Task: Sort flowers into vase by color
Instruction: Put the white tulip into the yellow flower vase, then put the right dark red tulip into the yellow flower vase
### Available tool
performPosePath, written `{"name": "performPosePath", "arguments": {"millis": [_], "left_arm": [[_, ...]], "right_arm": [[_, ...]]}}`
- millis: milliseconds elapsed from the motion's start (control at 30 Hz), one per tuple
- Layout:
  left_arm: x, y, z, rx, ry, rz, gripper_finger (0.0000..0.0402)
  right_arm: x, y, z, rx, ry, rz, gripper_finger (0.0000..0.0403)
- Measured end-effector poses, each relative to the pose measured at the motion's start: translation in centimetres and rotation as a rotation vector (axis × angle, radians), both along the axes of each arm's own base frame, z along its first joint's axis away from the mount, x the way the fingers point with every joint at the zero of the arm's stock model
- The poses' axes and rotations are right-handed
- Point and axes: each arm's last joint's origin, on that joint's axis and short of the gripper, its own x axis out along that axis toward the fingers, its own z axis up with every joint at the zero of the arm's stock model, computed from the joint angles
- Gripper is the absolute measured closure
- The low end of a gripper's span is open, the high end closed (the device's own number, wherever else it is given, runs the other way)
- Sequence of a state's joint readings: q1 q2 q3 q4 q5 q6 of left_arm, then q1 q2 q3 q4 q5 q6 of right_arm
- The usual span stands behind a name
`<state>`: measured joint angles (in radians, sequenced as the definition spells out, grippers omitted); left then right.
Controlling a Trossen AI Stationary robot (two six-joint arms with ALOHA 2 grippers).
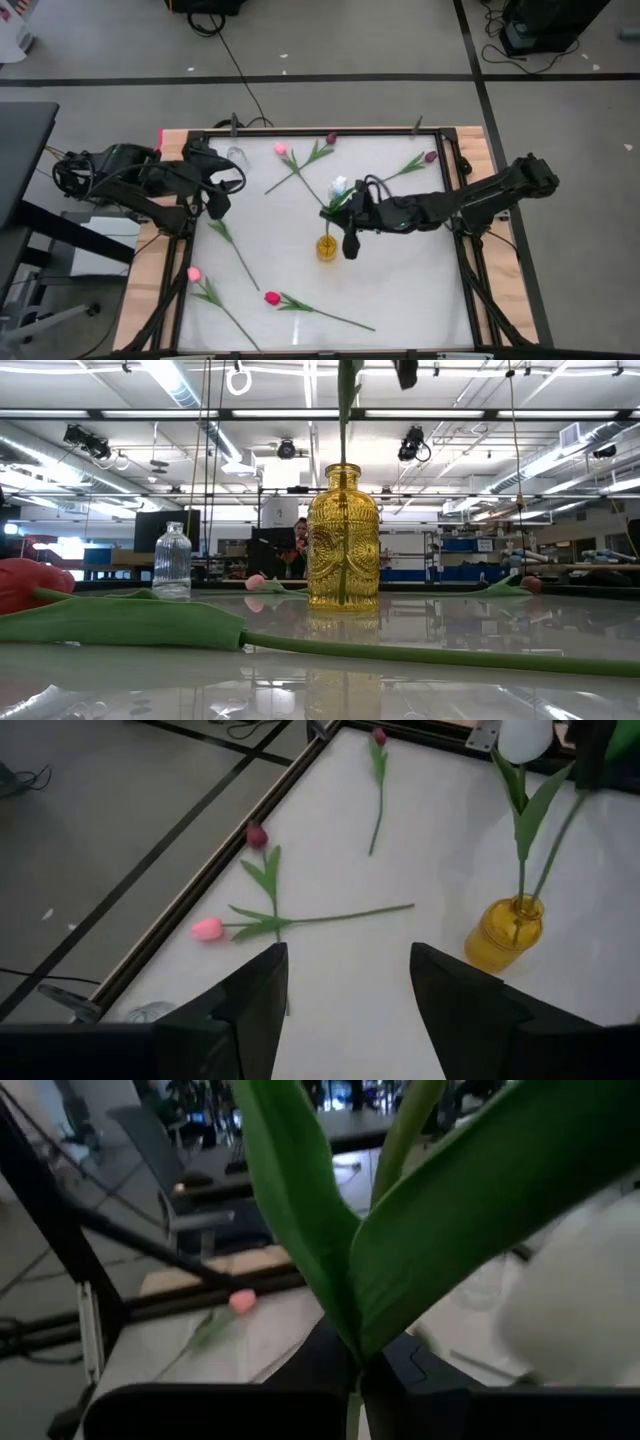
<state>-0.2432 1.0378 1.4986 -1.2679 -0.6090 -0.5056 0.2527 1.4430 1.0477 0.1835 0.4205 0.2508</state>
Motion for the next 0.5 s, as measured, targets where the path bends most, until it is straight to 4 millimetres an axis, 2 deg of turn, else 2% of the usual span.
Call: {"name": "performPosePath", "arguments": {"millis": [133, 233, 333, 500], "left_arm": [[0.0, 0.0, 0.0, 0.0, 0.001, 0.0, 0.0185], [-0.1, 0.0, -0.1, -0.006, 0.008, 0.011, 0.0185], [-0.6, 0.2, -0.5, -0.011, 0.043, 0.079, 0.0185], [-1.3, 0.4, -1.0, -0.065, 0.063, 0.18, 0.0185]], "right_arm": [[0.7, 0.5, -1.2, 0.012, 0.038, 0.063, 0.038], [0.7, 1.0, -1.4, 0.028, 0.048, 0.143, 0.036], [0.7, 1.2, -1.6, 0.1, 0.067, 0.19, 0.0319], [0.4, 0.3, -1.9, 0.389, 0.153, 0.236, 0.0233]]}}
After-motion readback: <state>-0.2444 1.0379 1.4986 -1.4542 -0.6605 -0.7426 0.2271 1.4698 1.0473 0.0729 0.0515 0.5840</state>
